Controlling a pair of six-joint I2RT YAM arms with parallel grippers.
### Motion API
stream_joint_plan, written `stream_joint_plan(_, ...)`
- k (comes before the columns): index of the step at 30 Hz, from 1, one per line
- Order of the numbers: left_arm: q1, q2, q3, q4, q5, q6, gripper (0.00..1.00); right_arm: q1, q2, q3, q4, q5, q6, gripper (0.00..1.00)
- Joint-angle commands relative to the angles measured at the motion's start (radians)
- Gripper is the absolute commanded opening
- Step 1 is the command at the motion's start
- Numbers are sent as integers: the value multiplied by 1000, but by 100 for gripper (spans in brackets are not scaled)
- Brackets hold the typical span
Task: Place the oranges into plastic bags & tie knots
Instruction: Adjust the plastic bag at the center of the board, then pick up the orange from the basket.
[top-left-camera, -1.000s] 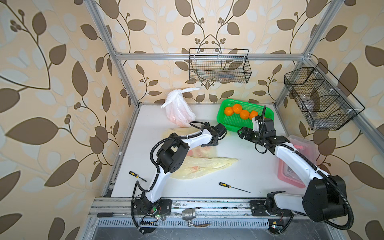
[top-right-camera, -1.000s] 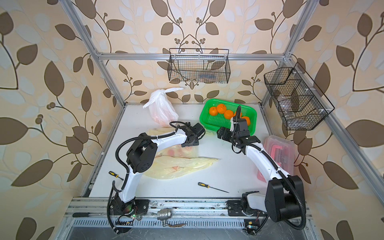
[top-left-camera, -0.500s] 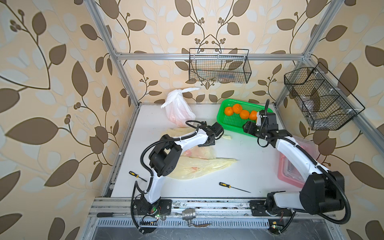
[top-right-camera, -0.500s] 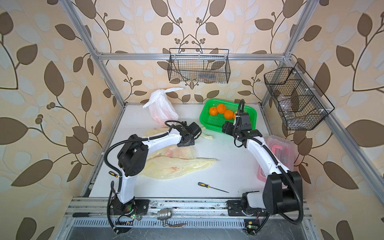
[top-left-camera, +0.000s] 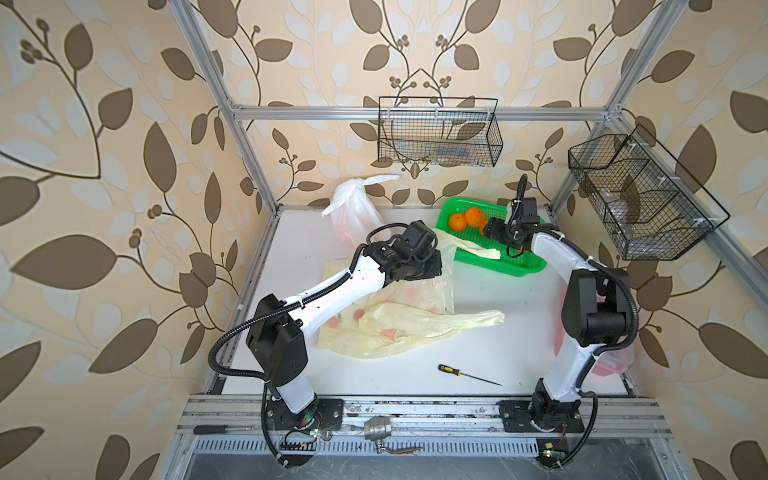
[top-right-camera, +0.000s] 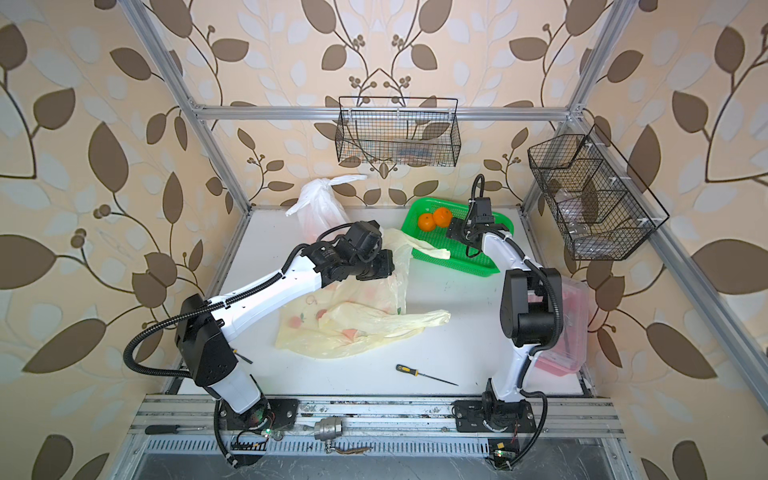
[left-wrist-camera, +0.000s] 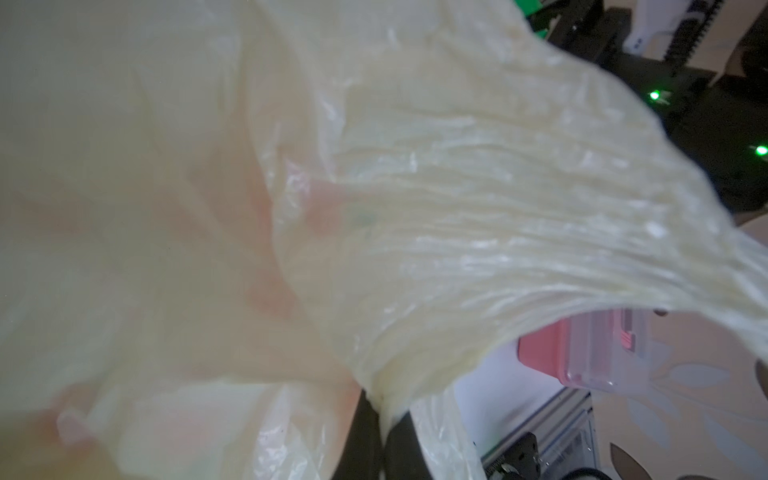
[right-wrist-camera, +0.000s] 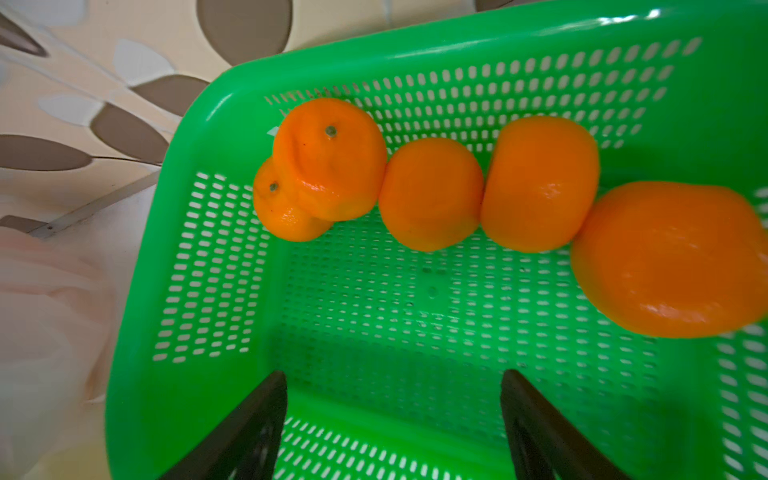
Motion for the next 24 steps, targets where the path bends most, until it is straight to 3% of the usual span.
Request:
stream_joint_plan(1, 0, -67, 2, 91, 117, -28, 0, 8, 66, 71, 106, -95, 20, 82)
stream_joint_plan(10, 95, -149, -130, 224, 208, -84, 0, 9, 322, 336, 99, -61, 54, 81)
stream_joint_plan(18, 145, -174, -143, 214, 255, -65, 0, 36, 534, 638, -40, -73, 9, 83)
stream_joint_plan(24, 167, -174, -155, 218, 261, -66, 0, 37, 600, 717, -99, -50, 23, 83)
